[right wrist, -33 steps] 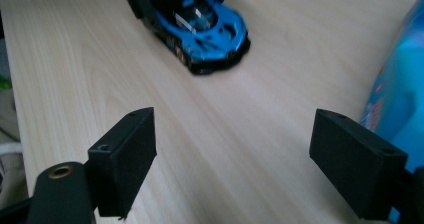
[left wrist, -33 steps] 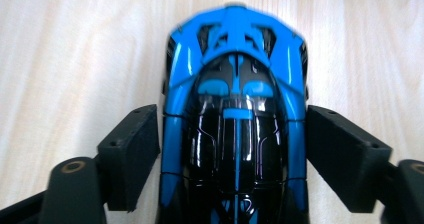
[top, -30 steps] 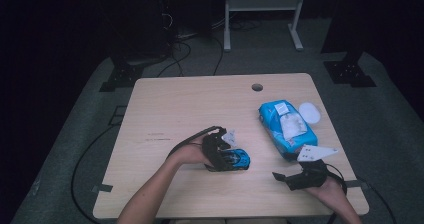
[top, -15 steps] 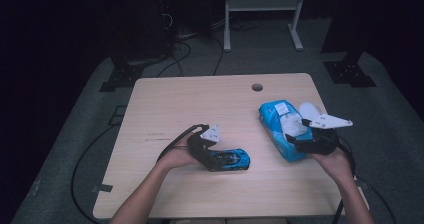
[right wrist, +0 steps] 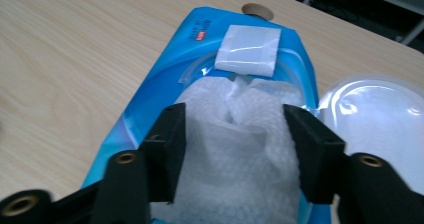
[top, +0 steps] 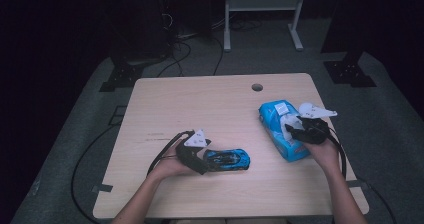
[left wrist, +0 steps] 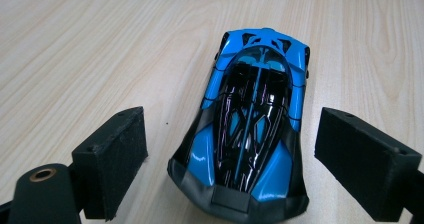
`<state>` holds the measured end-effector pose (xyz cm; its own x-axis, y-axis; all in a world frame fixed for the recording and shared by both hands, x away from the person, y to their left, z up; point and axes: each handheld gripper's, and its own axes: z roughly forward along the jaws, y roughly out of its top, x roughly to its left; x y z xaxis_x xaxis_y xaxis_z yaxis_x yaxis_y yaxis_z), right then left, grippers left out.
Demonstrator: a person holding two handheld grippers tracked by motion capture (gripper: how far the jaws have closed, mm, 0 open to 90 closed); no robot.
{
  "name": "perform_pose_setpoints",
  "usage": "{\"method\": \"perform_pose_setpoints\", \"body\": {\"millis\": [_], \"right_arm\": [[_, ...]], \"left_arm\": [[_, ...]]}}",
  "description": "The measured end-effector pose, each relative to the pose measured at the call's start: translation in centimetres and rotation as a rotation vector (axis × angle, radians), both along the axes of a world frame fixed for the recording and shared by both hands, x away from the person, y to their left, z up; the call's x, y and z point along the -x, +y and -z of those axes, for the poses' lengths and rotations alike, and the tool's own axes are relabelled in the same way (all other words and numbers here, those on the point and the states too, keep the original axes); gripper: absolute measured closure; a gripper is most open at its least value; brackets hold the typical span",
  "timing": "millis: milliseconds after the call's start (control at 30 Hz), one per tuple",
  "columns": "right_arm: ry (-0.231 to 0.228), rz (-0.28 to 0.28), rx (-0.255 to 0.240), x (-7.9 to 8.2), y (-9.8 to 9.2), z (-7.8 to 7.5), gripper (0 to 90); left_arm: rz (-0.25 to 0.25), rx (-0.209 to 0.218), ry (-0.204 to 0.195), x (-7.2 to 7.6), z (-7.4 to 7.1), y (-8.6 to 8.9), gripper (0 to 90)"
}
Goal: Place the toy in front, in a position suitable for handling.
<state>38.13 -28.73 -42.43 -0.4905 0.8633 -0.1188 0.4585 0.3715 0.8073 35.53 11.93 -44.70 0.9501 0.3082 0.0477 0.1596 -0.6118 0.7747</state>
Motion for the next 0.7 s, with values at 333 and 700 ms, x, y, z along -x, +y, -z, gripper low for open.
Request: {"method": "perform_pose_setpoints", "body": {"millis": [333,700], "right_arm": [[-0.017,0.033,-0.001,0.2,-0.3,-0.4,85.4],[-0.107,-0.062,-0.069,2.7,0.2,-4.5,86.7]], "left_arm": [[-0.045,0.079,-0.028,0.8,1.0,1.6,12.7],[-0.055,0.075,-0.026,0.8,1.5,1.4,11.0]]}}
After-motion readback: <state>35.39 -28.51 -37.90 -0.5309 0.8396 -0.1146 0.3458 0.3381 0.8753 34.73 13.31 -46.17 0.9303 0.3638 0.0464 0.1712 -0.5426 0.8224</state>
